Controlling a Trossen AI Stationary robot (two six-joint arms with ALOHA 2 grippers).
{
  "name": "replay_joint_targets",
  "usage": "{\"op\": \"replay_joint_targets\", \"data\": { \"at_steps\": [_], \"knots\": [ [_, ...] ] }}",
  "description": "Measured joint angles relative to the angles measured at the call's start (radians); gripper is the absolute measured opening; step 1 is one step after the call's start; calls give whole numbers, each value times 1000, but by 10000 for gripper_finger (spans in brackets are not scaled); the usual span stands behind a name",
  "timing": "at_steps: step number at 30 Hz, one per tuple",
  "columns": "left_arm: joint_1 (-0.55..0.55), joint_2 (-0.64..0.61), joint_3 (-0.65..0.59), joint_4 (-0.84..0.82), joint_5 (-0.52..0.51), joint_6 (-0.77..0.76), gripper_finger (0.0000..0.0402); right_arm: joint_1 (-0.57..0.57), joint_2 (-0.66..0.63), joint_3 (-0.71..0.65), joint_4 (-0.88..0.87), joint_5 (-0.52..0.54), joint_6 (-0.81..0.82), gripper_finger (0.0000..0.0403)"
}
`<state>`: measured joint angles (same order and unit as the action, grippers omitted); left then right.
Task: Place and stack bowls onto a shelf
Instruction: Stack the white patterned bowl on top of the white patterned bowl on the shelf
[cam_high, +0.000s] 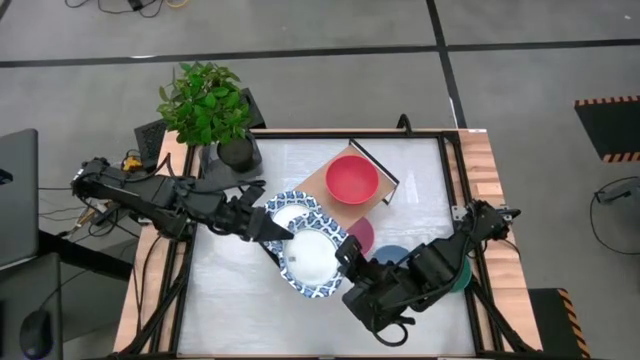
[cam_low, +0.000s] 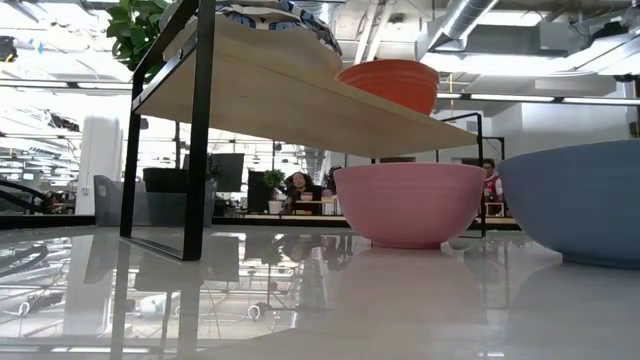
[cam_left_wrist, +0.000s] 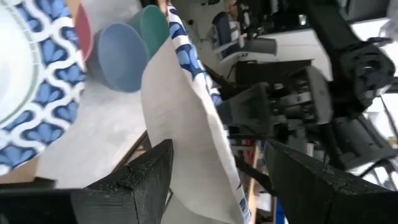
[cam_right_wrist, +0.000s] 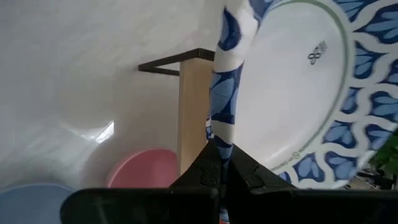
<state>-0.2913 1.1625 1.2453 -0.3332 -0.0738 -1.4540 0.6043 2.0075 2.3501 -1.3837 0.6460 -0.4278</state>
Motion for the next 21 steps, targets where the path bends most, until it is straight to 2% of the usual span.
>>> {"op": "replay_joint_targets", "data": {
  "at_steps": [8, 16, 21],
  "knots": [
    [0, 0, 0, -21, 43, 40, 224, 10, 0, 0, 1, 4, 0, 23],
    [0, 0, 0, -31, 43, 62, 137, 10, 0, 0, 0, 3, 1, 23],
    [0, 1, 0, -58, 35, 62, 88, 10, 0, 0, 1, -39, 35, 24]
  ]
}}
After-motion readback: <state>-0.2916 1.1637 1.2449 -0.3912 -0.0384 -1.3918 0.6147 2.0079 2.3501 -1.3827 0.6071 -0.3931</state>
